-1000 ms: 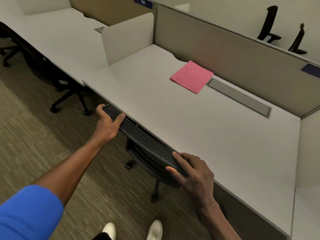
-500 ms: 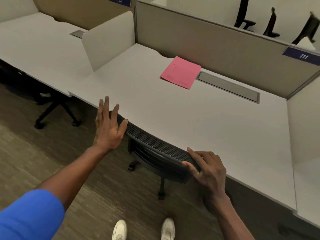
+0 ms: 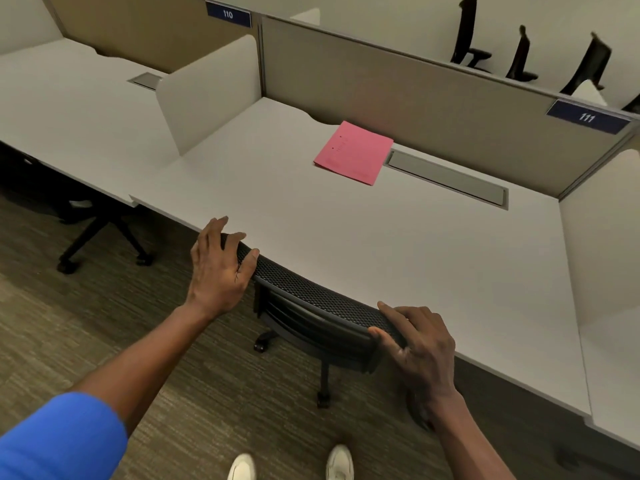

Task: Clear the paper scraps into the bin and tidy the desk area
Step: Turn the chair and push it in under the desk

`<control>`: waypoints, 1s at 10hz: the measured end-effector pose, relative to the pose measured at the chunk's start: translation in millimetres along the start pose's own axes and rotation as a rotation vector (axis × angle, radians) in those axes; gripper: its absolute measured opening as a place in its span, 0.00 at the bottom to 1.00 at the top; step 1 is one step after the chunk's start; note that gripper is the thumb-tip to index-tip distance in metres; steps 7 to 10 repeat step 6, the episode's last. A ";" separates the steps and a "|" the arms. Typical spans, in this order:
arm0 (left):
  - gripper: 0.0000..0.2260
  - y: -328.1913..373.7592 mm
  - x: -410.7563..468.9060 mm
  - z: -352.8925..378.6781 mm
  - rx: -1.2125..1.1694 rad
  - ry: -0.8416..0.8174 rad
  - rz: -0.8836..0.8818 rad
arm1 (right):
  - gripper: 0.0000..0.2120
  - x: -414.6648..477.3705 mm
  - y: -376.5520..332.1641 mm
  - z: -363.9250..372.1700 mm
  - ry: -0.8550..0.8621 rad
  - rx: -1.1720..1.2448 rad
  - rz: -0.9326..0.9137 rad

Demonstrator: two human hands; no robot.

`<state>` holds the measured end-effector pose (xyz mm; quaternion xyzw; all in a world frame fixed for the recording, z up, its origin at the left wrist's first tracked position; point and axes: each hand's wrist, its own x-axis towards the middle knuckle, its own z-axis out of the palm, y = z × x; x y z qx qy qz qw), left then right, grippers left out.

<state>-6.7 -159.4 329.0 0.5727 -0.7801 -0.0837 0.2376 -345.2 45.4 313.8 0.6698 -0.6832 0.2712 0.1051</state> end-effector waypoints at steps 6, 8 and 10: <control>0.37 34.5 33.3 -39.2 0.320 0.000 0.256 | 0.36 45.6 -12.9 -39.0 -0.239 0.029 0.137; 0.37 34.5 33.3 -39.2 0.320 0.000 0.256 | 0.36 45.6 -12.9 -39.0 -0.239 0.029 0.137; 0.37 34.5 33.3 -39.2 0.320 0.000 0.256 | 0.36 45.6 -12.9 -39.0 -0.239 0.029 0.137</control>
